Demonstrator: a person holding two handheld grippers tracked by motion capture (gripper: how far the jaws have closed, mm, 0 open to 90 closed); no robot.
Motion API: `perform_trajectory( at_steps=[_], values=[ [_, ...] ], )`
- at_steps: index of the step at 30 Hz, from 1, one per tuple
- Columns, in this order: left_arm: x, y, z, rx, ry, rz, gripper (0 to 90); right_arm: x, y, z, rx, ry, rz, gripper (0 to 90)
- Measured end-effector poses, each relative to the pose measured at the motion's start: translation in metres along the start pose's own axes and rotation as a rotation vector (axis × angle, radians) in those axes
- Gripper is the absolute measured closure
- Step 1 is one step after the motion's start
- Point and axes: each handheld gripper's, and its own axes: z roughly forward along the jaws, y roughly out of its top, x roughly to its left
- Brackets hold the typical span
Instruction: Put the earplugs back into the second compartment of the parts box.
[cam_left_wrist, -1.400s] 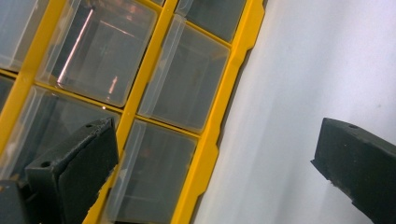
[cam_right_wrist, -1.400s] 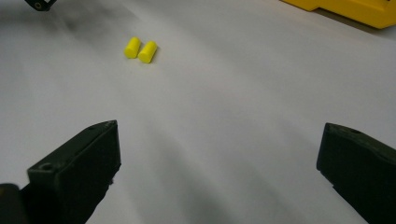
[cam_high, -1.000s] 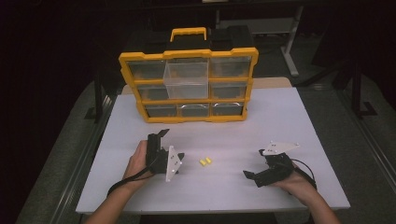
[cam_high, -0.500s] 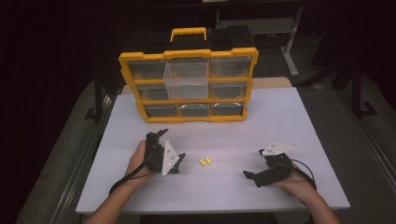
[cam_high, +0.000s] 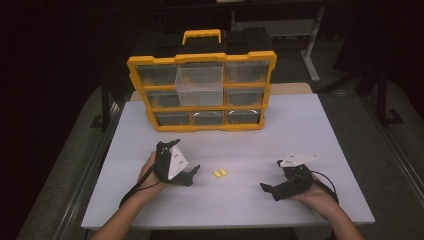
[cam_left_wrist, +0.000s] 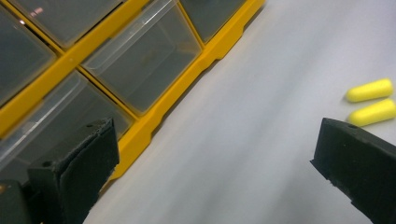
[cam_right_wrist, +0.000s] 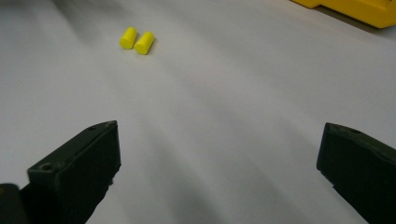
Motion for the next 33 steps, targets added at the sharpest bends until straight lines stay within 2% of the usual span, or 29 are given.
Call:
perform_trajectory(
  at_steps=[6,13,18,19,23,28,33],
  values=[
    [0.004,-0.002,0.001,-0.003,-0.047,-0.085,0.0,0.0,0.0,0.0,-0.002,-0.001,0.001,0.0],
    [0.013,-0.004,0.0,-0.018,-0.09,-0.215,0.0,0.0,0.0,0.001,0.001,0.002,0.002,0.0],
    [0.016,-0.005,0.0,-0.018,-0.103,-0.251,0.0,0.0,0.0,0.0,0.002,0.001,0.004,0.0],
    [0.018,-0.005,-0.001,-0.026,-0.117,-0.291,0.0,0.0,0.0,0.001,0.002,0.002,0.004,0.0],
    [0.023,-0.006,-0.003,-0.034,-0.152,-0.366,0.0,0.0,0.0,0.0,-0.001,0.002,0.004,0.0],
    [0.026,-0.013,-0.012,-0.033,-0.158,-0.407,0.0,-0.001,0.0,-0.001,-0.006,0.005,0.008,0.0],
    [0.025,-0.023,-0.026,-0.034,-0.168,-0.424,0.0,-0.001,0.001,-0.001,-0.008,0.007,0.011,0.0]
  ],
)
